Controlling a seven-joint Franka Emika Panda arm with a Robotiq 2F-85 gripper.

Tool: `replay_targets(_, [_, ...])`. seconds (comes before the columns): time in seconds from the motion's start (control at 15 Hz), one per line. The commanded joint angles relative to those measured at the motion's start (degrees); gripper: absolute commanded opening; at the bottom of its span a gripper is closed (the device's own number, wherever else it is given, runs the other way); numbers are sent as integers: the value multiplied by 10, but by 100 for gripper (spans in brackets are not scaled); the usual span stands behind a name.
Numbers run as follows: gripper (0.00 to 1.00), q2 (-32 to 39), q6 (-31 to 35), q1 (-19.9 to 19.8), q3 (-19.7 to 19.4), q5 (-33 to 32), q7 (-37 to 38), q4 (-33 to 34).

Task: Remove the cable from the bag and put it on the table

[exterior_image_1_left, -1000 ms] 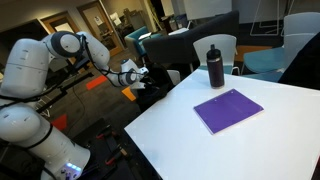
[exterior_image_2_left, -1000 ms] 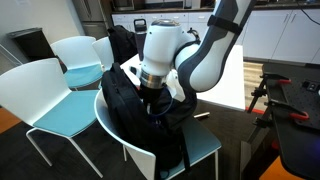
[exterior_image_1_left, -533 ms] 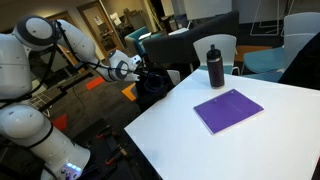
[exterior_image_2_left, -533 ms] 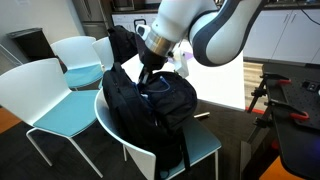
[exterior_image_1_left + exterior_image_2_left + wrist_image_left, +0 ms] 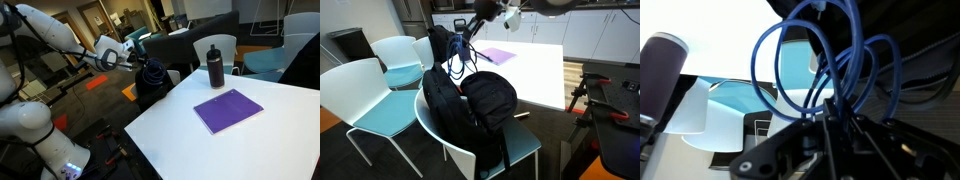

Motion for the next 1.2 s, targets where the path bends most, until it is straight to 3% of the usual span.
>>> replay_targets(0.0, [2,-26,-5,130,-150,55,1,-26])
replay_targets(0.33, [2,12,-31,293,-344,124,0,-42])
replay_targets(0.67, [2,88,-167,430,-518,133,22,-51])
replay_targets(0.93, [2,97,-248,476,-589,122,5,-55])
replay_targets(1.13, [2,103,-299,476,-609,119,0,-52])
